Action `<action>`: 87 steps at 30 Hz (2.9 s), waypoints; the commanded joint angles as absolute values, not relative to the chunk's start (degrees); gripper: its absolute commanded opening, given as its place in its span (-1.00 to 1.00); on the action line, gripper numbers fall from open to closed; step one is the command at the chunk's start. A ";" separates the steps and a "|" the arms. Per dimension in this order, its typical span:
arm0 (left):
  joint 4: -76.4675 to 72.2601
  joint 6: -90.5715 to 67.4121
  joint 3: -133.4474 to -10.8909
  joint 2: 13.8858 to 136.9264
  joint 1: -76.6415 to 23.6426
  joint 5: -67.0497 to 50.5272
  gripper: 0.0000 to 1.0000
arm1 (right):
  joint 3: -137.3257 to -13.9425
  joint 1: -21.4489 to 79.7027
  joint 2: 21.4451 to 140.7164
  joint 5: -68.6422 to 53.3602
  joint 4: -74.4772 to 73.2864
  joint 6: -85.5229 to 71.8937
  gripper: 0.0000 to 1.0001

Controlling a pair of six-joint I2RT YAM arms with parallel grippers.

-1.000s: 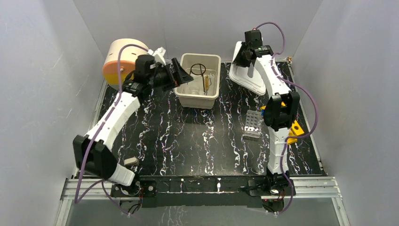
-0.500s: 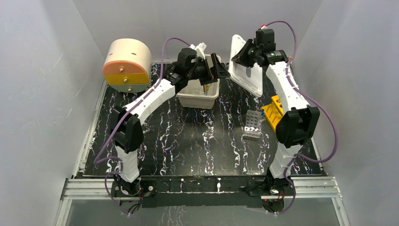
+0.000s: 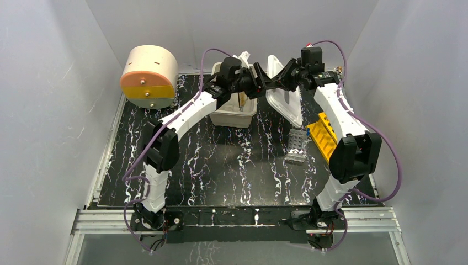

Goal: Organize the chemistry lab equipment

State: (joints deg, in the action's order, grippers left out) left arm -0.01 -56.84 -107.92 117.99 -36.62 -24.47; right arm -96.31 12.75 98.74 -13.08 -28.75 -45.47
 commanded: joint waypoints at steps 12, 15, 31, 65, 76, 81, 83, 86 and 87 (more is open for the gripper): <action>7.89 -52.26 -113.66 117.54 -39.16 -22.60 -0.71 | -97.78 12.46 95.30 -15.61 -23.07 -46.23 -0.91; 9.58 -50.19 -114.65 116.57 -39.15 -21.92 -1.00 | -98.33 12.46 94.94 -15.98 -23.43 -44.48 -0.65; 9.84 -48.33 -104.18 100.51 -28.94 -30.84 -1.00 | -95.37 12.21 85.70 -23.92 -14.95 -36.46 0.31; -2.52 -54.12 -82.53 97.12 -10.92 -44.58 -1.00 | -86.73 15.42 92.16 -13.25 -18.39 -30.66 0.29; 5.19 -48.67 -84.21 99.49 -9.32 -45.61 -0.17 | -91.72 21.66 101.09 -4.58 -20.17 -28.50 0.32; 11.93 -44.38 -86.94 100.68 -9.31 -43.59 -0.07 | -92.69 22.77 103.19 -5.06 -18.77 -28.87 0.38; 14.32 -42.79 -87.61 100.67 -9.32 -41.62 -0.04 | -92.88 23.18 103.42 -3.98 -18.72 -28.86 0.40; 17.48 -40.72 -88.12 100.57 -9.32 -38.78 -0.04 | -93.23 23.29 103.70 -3.44 -19.01 -28.75 0.40; 18.35 -39.89 -88.11 100.51 -9.32 -37.88 -0.02 | -93.22 23.29 103.76 -3.17 -19.17 -28.66 0.40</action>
